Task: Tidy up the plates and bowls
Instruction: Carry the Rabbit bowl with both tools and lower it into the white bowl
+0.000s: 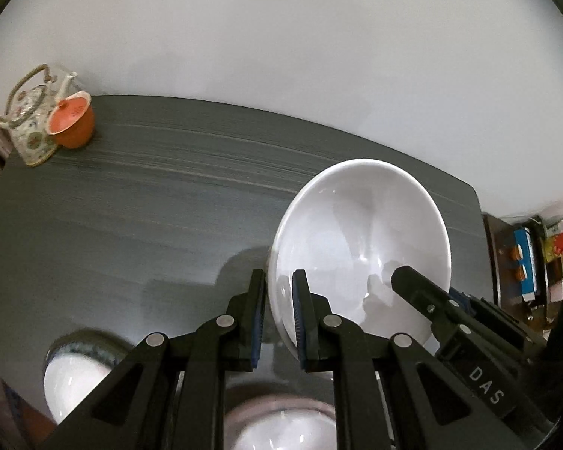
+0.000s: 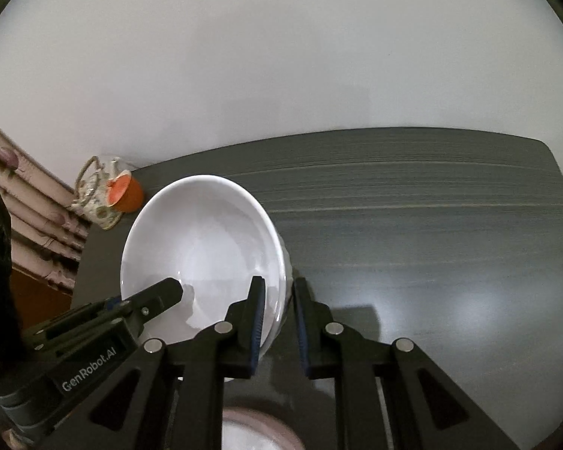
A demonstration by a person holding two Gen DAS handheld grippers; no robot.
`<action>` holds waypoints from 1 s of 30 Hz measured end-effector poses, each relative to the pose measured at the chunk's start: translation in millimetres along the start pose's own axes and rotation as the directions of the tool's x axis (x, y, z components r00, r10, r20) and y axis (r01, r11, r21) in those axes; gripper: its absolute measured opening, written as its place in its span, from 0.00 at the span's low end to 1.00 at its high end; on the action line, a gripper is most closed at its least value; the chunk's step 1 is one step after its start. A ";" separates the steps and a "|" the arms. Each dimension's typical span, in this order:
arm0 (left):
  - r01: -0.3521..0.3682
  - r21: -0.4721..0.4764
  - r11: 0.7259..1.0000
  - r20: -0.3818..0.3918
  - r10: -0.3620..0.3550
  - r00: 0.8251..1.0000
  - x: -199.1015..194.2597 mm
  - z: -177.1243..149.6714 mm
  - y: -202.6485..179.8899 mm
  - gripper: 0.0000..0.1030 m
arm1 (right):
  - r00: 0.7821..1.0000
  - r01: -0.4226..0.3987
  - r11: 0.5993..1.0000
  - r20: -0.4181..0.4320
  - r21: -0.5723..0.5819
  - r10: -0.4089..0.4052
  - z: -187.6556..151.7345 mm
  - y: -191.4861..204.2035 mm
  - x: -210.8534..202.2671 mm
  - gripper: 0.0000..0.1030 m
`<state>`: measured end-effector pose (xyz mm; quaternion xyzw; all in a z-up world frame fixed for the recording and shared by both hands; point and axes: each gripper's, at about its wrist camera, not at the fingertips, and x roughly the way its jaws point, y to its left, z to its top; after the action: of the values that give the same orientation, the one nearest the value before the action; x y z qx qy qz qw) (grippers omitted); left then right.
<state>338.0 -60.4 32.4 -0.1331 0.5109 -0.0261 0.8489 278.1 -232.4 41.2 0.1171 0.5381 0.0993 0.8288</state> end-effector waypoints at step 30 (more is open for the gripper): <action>0.009 -0.024 1.000 -0.150 -0.013 0.989 -21.3 -165.0 24.3 0.12 | 0.993 0.009 1.000 -0.117 0.022 -0.006 -155.8 9.6 -17.0 0.16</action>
<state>181.3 -66.1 -28.4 -0.1433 0.5730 -0.0349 0.8061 128.3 -214.6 -2.4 0.1184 0.5874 0.0969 0.7947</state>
